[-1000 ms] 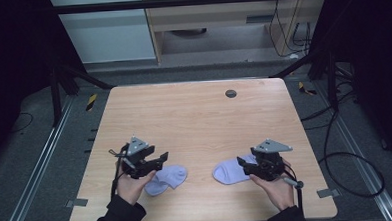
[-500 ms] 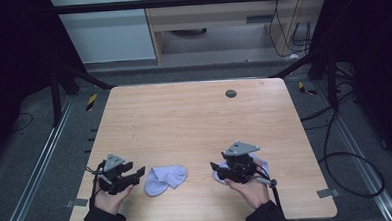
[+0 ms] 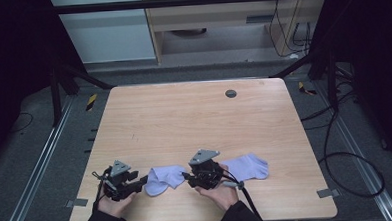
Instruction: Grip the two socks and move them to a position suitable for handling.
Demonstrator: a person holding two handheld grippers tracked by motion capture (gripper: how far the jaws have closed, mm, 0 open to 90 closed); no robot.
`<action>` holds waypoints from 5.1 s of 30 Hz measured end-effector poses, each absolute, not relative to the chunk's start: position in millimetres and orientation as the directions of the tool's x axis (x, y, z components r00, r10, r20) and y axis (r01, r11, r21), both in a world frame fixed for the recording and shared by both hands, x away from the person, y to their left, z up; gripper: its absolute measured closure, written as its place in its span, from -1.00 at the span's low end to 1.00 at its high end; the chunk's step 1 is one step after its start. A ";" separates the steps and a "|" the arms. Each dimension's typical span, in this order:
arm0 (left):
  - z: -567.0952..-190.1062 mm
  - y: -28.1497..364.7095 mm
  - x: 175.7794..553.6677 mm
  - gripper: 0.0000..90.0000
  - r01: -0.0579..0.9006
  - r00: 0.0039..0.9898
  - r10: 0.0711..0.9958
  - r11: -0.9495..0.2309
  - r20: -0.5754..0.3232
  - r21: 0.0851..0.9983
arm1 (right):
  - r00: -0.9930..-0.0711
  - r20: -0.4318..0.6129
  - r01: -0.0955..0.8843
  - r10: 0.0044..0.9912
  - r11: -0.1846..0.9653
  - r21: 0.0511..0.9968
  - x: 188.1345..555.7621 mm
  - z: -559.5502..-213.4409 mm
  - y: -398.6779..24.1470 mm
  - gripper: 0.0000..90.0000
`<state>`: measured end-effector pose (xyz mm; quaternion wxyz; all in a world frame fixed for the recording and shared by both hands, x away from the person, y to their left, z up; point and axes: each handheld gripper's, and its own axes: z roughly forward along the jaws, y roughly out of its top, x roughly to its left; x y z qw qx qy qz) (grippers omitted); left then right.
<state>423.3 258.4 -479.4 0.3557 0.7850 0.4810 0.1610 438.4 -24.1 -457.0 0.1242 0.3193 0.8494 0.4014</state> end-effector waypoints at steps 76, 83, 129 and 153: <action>-481.8 252.6 421.2 0.43 0.687 0.482 0.871 -0.307 -0.097 0.659 | -0.640 0.024 0.516 0.768 0.406 0.754 523.8 -488.3 9.8 0.35; -486.2 247.6 421.2 0.57 0.704 0.498 0.862 -0.338 -0.094 0.624 | -0.634 0.022 0.536 0.773 0.418 0.734 529.2 -499.1 11.5 0.53; -473.9 273.0 455.2 0.50 0.680 0.402 0.916 -0.315 0.024 0.662 | -0.626 0.140 0.570 0.767 0.327 0.754 453.0 -500.3 -9.2 0.59; -441.4 229.2 443.7 0.19 0.566 0.481 0.874 -0.248 -0.071 0.786 | -0.542 0.110 0.500 0.833 0.214 0.839 461.5 -444.7 -110.0 0.01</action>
